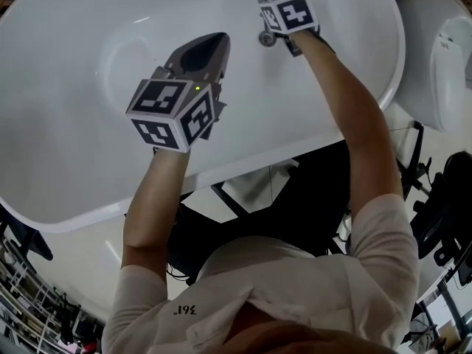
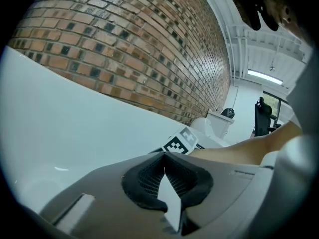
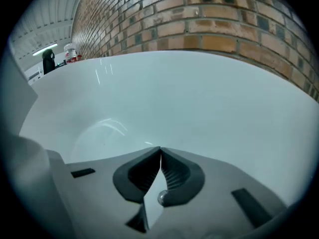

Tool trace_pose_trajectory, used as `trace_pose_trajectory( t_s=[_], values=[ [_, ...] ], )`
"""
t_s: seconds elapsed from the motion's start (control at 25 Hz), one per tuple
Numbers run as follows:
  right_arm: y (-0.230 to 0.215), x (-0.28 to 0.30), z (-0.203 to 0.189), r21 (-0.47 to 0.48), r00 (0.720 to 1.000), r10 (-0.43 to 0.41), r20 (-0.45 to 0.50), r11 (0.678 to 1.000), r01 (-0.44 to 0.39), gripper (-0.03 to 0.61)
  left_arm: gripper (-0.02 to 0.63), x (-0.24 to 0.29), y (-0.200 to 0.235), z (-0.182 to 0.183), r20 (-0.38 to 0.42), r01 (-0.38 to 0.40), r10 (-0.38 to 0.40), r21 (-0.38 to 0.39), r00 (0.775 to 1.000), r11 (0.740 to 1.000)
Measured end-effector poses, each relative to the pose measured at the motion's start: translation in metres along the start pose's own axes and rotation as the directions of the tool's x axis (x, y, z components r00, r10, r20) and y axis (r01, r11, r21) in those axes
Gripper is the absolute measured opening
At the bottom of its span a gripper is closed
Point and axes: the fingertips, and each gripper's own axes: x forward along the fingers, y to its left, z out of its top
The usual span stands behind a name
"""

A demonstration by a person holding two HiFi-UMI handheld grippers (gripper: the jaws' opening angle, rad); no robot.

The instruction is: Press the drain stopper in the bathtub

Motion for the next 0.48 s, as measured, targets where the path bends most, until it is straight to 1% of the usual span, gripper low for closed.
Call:
trace_pose_trajectory(
  t_s=[0.12, 0.24, 0.28, 0.32, 0.4, 0.48],
  values=[
    [-0.01, 0.027, -0.017, -0.056, 0.997, -0.013, -0.071, 0.998, 0.009, 0.017, 0.007, 0.007, -0.002, -0.001, -0.004, 0.008, -0.008, 0.008, 1.0, 1.0],
    [0.006, 0.057, -0.045, -0.042, 0.99, 0.068, -0.123, 0.996, -0.073, 0.017, 0.006, 0.008, -0.002, -0.014, -0.031, 0.022, -0.023, -0.009, 0.999, 1.0],
    [0.007, 0.065, -0.056, -0.03, 0.986, 0.08, -0.145, 0.996, -0.085, 0.017, 0.007, 0.008, -0.001, -0.018, -0.041, 0.028, -0.028, -0.014, 0.999, 1.0],
    [0.005, 0.072, -0.068, -0.017, 0.982, 0.079, -0.171, 0.996, -0.083, 0.017, 0.007, 0.008, -0.001, -0.021, -0.049, 0.034, -0.035, -0.018, 0.998, 0.999],
    [-0.005, 0.083, -0.093, -0.008, 0.972, 0.051, -0.229, 0.999, -0.054, 0.017, 0.006, 0.008, -0.004, -0.025, -0.06, 0.05, -0.051, -0.026, 0.997, 0.998],
    [-0.011, 0.095, -0.111, -0.015, 0.965, 0.042, -0.259, 0.999, -0.048, 0.017, 0.006, 0.01, -0.01, -0.027, -0.064, 0.068, -0.071, -0.036, 0.995, 0.997]
  ],
)
